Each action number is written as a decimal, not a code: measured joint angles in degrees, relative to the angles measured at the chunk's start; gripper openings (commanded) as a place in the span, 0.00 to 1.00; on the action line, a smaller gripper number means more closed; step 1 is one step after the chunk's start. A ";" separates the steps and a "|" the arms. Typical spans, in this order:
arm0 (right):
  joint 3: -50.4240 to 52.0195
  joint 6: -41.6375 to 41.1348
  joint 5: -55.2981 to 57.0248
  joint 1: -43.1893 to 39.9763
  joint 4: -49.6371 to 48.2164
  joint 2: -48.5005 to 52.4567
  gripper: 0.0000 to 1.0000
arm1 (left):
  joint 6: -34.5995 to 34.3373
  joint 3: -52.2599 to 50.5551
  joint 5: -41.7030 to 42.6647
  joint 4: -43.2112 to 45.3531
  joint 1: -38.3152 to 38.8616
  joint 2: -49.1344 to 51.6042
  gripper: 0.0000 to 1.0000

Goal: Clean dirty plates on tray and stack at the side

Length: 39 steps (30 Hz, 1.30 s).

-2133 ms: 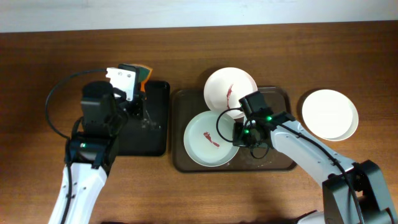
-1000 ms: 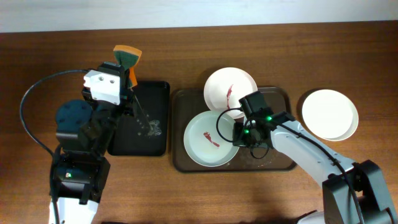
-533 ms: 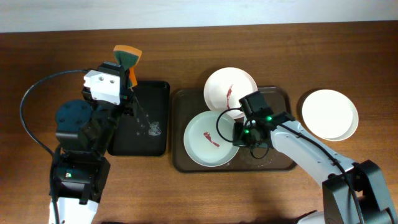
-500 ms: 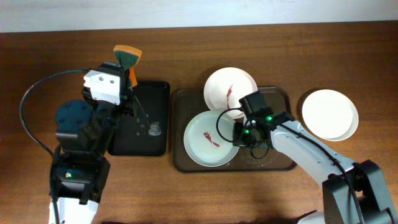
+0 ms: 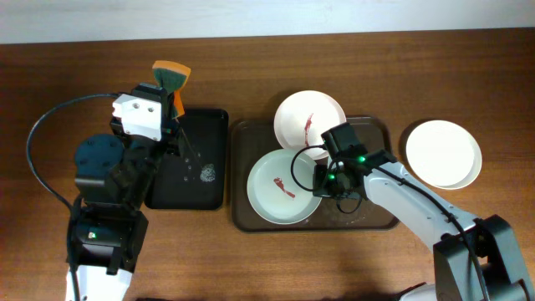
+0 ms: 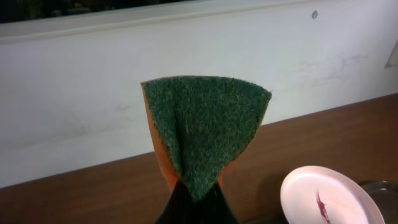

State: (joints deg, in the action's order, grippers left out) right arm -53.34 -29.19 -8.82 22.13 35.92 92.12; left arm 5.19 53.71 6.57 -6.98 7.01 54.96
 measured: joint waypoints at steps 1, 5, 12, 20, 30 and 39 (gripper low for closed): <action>0.00 0.02 0.00 0.00 0.00 -0.02 0.04 | 0.00 0.00 0.00 -0.57 0.00 0.11 0.00; 0.00 0.00 0.00 0.00 0.00 0.00 0.04 | 0.00 0.07 -0.90 -4.55 0.00 3.76 0.00; 0.00 0.00 0.00 0.00 0.02 -0.02 0.04 | -1.90 0.07 -1.53 -12.02 0.00 18.88 0.00; 0.00 -0.15 0.00 0.00 0.22 0.00 0.04 | -9.97 -0.04 -1.75 -16.41 0.00 31.28 0.00; 0.00 -0.17 0.00 0.00 0.22 0.00 0.04 | -12.79 -0.04 -0.76 -17.38 0.00 31.56 0.00; 0.00 -0.20 0.00 0.00 0.22 0.00 0.04 | -13.94 -0.04 21.11 -16.55 5.03 31.85 0.00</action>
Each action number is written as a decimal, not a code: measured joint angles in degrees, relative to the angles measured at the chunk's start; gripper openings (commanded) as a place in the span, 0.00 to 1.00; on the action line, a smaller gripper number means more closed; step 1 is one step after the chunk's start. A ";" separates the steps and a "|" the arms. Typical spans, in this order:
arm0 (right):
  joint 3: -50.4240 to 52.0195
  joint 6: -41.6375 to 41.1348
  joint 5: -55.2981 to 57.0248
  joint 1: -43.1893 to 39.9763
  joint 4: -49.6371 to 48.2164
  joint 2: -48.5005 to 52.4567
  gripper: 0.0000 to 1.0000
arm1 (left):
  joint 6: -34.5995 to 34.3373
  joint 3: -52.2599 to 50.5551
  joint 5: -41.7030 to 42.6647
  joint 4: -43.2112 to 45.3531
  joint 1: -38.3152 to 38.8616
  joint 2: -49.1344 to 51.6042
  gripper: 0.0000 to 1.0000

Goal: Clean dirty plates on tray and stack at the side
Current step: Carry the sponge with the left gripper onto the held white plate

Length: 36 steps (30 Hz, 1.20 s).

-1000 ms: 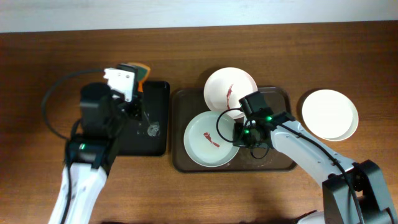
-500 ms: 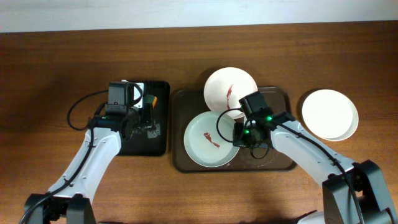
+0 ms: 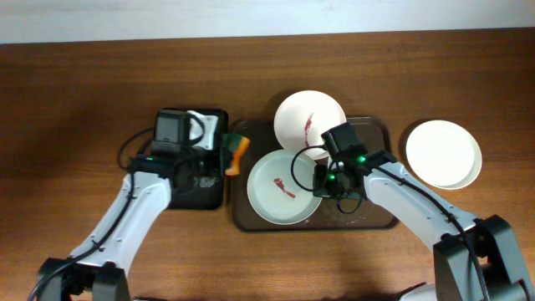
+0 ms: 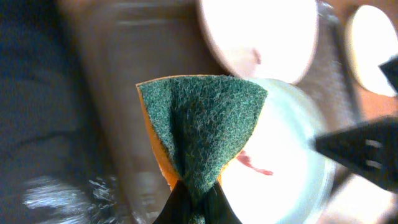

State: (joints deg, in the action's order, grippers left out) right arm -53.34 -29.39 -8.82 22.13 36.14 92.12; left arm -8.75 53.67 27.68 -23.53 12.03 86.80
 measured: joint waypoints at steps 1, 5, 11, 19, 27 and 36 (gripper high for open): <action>0.00 0.04 0.00 0.00 0.00 -0.02 0.04 | -0.90 0.00 1.09 0.55 1.38 0.37 0.00; 0.00 0.00 0.00 0.00 0.02 0.00 0.04 | -5.27 0.00 4.55 4.37 6.23 3.56 0.00; 0.00 0.04 0.00 0.00 0.02 0.00 0.04 | -13.49 0.00 9.49 11.96 12.09 10.86 0.00; 0.00 -0.04 0.00 0.00 0.02 0.00 0.04 | -24.63 0.00 15.80 20.70 15.23 17.86 0.00; 0.00 0.02 0.00 0.00 0.02 0.00 0.04 | -29.46 0.00 17.29 20.35 18.86 18.84 0.00; 0.11 0.00 0.00 0.00 0.22 0.24 0.04 | -30.69 0.24 5.35 10.67 19.85 18.84 0.00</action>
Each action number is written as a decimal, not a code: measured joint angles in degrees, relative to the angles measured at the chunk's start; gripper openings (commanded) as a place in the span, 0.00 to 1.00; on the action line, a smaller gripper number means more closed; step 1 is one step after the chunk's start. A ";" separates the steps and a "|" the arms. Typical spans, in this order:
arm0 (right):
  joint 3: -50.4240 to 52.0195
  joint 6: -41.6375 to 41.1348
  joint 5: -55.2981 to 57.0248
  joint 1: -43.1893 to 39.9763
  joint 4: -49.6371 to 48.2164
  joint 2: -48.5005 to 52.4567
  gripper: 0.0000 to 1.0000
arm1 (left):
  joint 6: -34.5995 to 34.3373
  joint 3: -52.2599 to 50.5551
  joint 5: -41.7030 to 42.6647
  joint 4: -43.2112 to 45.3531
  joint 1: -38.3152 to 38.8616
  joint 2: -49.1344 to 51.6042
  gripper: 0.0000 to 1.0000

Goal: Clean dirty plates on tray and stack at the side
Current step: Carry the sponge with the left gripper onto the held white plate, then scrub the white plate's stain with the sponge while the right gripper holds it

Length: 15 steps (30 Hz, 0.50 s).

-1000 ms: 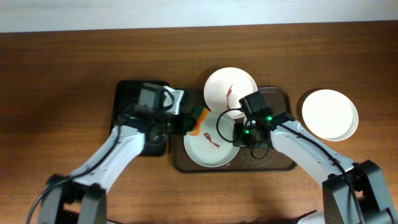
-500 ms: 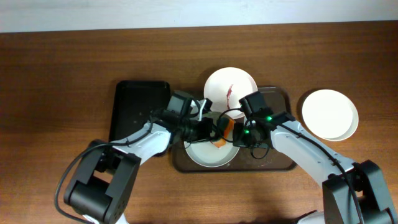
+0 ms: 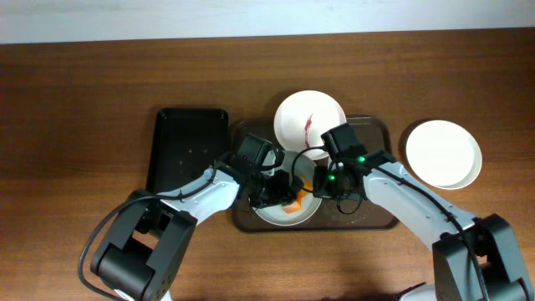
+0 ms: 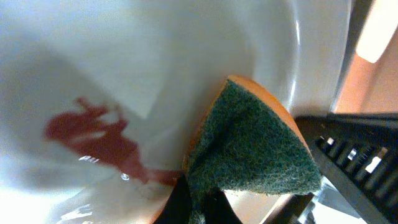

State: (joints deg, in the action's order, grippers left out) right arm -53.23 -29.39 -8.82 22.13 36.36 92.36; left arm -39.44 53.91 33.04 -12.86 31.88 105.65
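A white plate (image 3: 266,171) with a red smear (image 4: 99,140) lies on the brown tray (image 3: 368,219). My left gripper (image 3: 282,196) is shut on a green and orange sponge (image 4: 249,149), which presses on the plate's surface just right of the smear. The sponge (image 3: 294,206) shows orange from overhead. At the plate's right rim my right gripper (image 3: 321,179) is clamped on the edge; its black body (image 4: 354,168) shows in the left wrist view. A second smeared plate (image 3: 309,117) rests at the tray's back. One clean plate (image 3: 443,153) sits on the table at the right.
A black tray (image 3: 185,150) holding drops of water lies left of the brown tray. Both arms meet over the front plate, close together. Bare wooden table surrounds the trays.
My left gripper moved right from the gap between the two trays onto the front plate, and the sponge now touches its surface beside the red smear. The right gripper stayed put.
The left gripper first held the sponge raised high above the black tray. Then it was low at the brown tray's left edge, sponge facing the front plate. Now the sponge is down inside that plate, whose rim the right gripper has held throughout.
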 measured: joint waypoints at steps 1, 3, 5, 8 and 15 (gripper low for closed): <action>0.00 -0.02 0.00 0.00 0.00 0.17 0.04 | 0.59 0.04 -1.25 -0.02 -0.02 0.00 0.00; 0.00 -0.02 -0.02 0.00 0.24 0.28 0.04 | 2.32 0.04 -5.77 -0.46 -0.48 0.00 0.00; 0.00 0.00 0.00 0.00 0.39 0.28 0.04 | 4.07 0.11 -7.80 -0.07 -1.55 -0.09 0.00; 0.00 0.00 0.00 0.00 0.39 0.28 0.04 | 7.43 0.17 -10.23 1.77 -4.09 -0.11 0.00; 0.00 -0.11 -0.04 0.00 0.02 0.28 0.14 | 10.54 0.15 -13.44 4.96 -5.99 -0.11 0.00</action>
State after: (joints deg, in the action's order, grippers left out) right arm -53.23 -29.50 -8.86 22.13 36.38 92.64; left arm -28.91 54.06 19.59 -7.90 25.89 105.54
